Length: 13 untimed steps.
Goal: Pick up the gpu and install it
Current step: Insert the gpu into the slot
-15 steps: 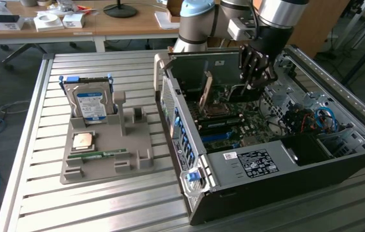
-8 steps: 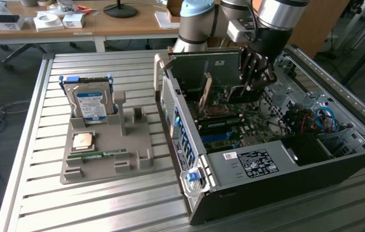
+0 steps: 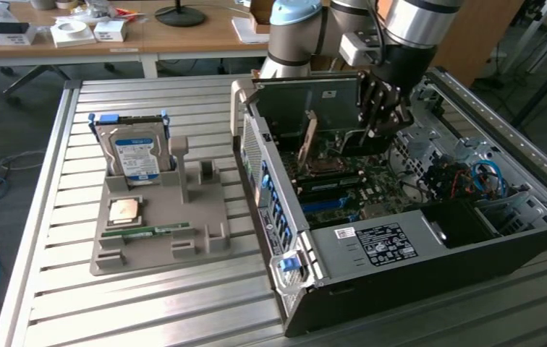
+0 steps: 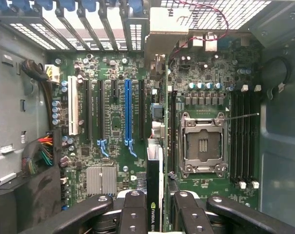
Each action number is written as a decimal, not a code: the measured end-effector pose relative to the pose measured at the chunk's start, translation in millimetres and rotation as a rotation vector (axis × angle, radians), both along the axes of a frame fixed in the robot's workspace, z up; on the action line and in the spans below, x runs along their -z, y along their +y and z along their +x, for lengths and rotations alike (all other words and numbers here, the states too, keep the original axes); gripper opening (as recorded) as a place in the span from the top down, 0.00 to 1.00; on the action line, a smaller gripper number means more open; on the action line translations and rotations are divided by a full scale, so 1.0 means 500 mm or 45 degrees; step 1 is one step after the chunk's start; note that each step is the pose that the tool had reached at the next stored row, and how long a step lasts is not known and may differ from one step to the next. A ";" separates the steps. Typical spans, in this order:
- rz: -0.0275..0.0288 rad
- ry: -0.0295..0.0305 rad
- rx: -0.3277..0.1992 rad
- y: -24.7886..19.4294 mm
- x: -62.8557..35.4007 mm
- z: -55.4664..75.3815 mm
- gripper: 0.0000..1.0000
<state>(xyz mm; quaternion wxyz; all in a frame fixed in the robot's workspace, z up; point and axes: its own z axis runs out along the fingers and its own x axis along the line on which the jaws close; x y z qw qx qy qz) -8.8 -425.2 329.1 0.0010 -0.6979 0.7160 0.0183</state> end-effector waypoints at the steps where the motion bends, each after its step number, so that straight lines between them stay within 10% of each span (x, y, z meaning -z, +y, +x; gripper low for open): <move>1: -0.0001 0.0001 0.000 -0.0001 0.000 0.000 0.74; 13: 0.0000 -0.0050 0.000 0.0000 0.009 -0.001 0.74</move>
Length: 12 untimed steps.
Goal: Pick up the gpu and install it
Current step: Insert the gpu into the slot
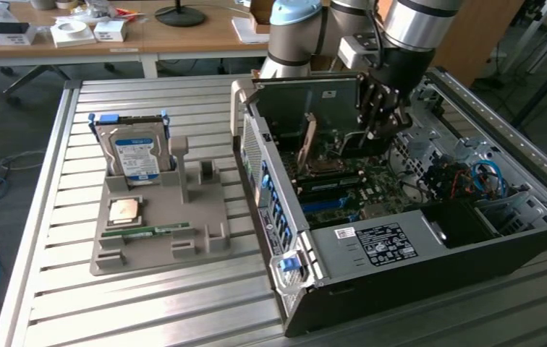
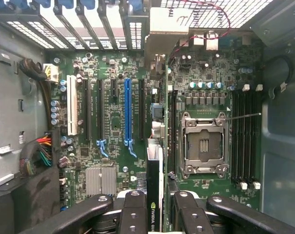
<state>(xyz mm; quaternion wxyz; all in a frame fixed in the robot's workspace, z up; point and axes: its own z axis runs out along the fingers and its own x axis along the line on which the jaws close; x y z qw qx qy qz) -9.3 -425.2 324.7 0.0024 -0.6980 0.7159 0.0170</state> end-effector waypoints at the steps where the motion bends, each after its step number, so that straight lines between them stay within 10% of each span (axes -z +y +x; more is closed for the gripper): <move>1: 0.0000 -0.0015 -0.001 0.0000 0.002 0.000 0.74; 12: 0.0004 -0.0167 -0.026 -0.0019 0.009 -0.001 0.74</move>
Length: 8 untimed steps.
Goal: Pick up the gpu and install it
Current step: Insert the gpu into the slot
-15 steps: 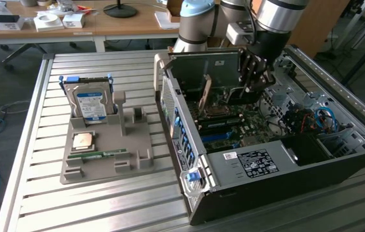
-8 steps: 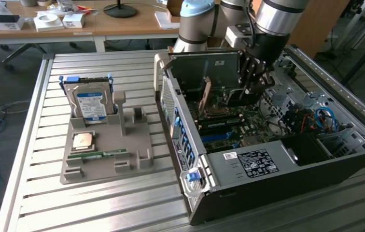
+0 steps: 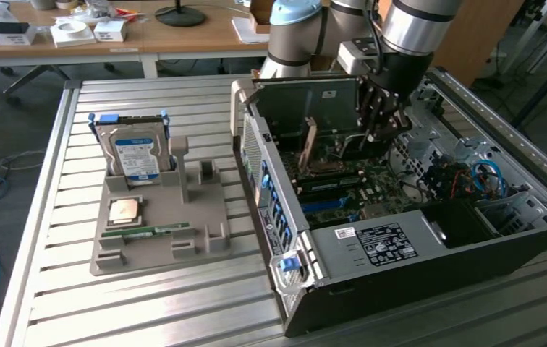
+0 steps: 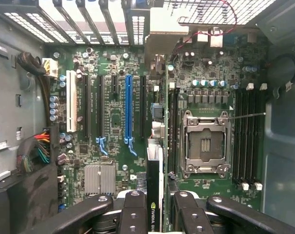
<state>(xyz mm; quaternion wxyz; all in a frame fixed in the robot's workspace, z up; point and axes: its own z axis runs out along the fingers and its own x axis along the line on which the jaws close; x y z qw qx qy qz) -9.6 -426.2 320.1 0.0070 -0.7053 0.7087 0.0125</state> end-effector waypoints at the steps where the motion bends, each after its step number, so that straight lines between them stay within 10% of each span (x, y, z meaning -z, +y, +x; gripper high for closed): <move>1: 0.0000 -0.0003 -0.002 -0.0017 0.000 0.000 0.74; 8: -0.0002 -0.0008 -0.005 -0.0165 0.000 0.000 0.74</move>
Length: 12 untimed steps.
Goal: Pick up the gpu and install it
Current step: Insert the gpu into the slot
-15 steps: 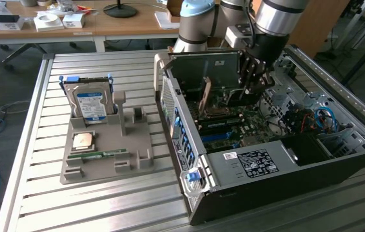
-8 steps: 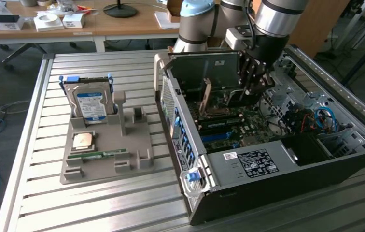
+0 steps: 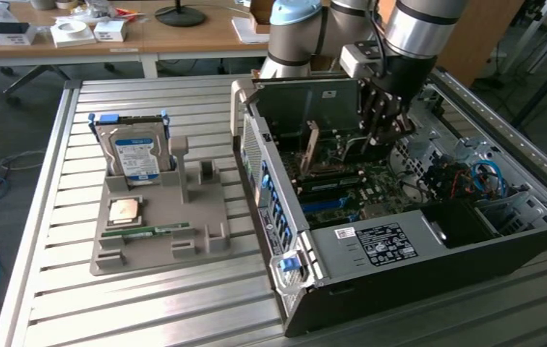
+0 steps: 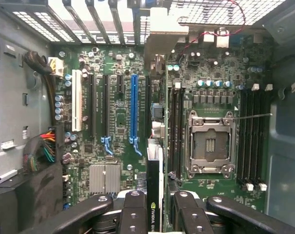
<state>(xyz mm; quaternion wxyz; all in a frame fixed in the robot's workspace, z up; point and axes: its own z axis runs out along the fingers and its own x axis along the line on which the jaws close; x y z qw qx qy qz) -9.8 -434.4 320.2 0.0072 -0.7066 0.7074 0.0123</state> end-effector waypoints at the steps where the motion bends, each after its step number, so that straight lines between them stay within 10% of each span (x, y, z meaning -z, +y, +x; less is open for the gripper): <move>1: 0.0000 -0.0001 0.000 -0.0031 0.000 0.000 0.74; 12: 0.0001 -0.0015 -0.001 -0.0212 0.000 -0.001 0.74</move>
